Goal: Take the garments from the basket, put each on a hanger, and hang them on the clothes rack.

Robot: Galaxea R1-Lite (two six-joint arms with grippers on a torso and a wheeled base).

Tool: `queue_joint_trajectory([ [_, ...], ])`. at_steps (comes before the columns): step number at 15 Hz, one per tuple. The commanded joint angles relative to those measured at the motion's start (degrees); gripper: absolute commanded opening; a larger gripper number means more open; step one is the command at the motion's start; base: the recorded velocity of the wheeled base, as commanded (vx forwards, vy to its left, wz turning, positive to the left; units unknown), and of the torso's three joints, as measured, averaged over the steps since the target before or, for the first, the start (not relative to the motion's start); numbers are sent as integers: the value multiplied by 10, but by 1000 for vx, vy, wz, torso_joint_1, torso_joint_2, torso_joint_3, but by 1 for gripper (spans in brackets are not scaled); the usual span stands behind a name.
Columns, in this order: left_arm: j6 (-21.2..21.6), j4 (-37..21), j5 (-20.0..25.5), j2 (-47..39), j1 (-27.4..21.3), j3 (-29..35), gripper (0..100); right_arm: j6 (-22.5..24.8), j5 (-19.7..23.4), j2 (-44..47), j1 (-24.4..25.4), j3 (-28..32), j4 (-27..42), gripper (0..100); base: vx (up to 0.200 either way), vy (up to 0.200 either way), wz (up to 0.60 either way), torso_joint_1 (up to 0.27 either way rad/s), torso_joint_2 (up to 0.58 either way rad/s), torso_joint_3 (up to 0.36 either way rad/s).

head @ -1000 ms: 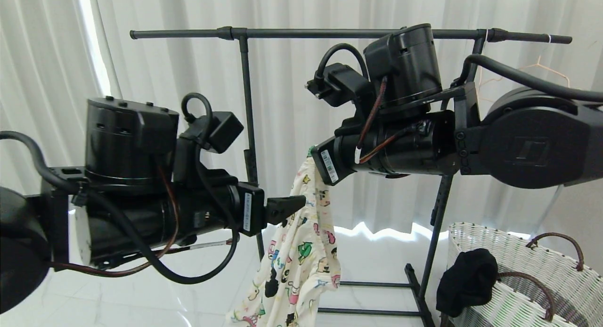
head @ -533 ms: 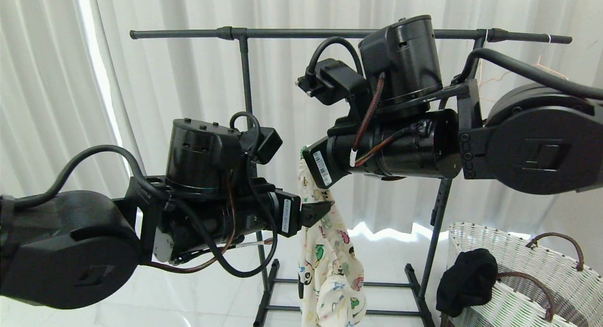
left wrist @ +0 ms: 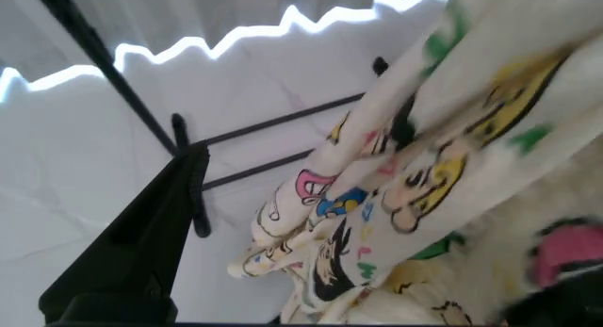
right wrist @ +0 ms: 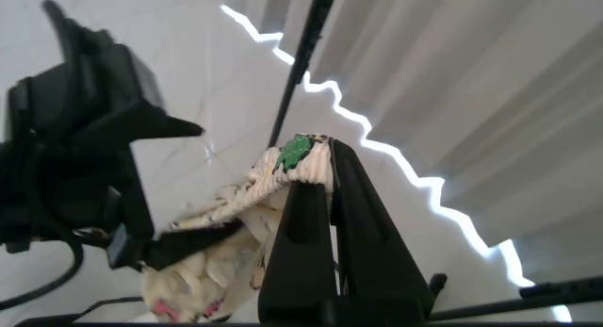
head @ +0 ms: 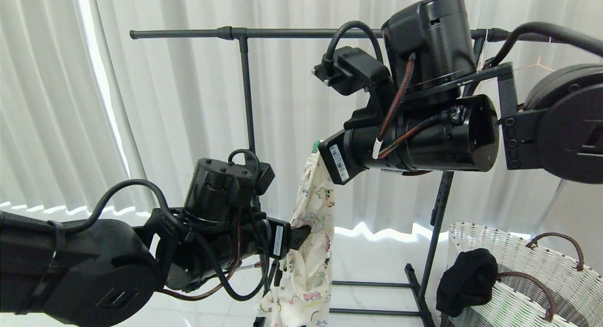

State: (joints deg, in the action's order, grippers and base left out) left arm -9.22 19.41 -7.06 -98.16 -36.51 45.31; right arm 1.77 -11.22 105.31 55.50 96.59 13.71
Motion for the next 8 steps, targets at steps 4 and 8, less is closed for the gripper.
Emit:
queue_joint_trajectory([
  [4, 3, 103, -30, 30, -1, -116, 100, 1, -15, -51, -14, -40, 3, 0, 0, 0, 0, 0, 0, 0],
  [8, 3, 114, -30, 76, -2, -189, 100, 1, -21, -84, -28, -73, 3, 0, 0, 0, 0, 0, 0, 0],
])
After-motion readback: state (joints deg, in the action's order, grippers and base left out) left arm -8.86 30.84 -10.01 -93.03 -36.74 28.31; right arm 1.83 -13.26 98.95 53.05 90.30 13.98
